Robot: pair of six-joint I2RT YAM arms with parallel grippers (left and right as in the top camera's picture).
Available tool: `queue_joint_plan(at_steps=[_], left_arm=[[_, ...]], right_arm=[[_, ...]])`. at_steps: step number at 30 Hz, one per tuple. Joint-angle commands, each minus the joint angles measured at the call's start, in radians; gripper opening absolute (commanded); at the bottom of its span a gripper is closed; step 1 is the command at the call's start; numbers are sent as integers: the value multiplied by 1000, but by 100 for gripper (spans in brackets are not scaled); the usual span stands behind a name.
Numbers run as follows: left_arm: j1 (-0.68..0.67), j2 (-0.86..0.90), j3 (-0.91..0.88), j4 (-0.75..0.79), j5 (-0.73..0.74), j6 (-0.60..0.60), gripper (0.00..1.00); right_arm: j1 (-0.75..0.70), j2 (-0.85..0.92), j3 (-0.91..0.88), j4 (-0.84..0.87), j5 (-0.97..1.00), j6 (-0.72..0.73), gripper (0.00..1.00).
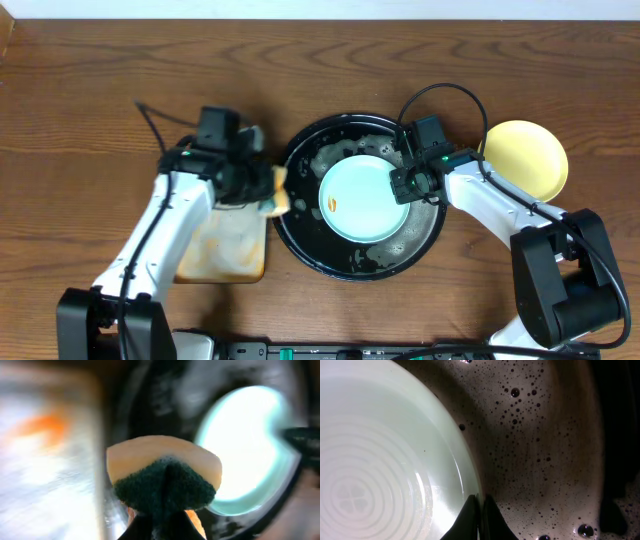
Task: Clean dirty plates on tray and stack at the side
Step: 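Scrub the blue-green plate with the sponge in the left gripper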
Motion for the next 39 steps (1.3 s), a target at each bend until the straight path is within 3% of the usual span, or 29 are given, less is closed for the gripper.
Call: queue_joint_plan(at_steps=[1,8,23,31,39], left_arm=[[-110,6,26,53,45,-86,8],[-281,43,26,141,-96,-195,8],[-406,365,26,350,-98,-283,8],[-404,427,34,322,-300,-360,8],[-404,427,130,113,-555,-323,8]], right_arm=[[-3,-22,8,-5,40,-5,1],[-3,-21,7,-20,40,35,1],[-3,-19,5,-27,40,35,1],[-3,-19,5,-34,40,35,1],[-3,-19,5,-47,40,35,1]])
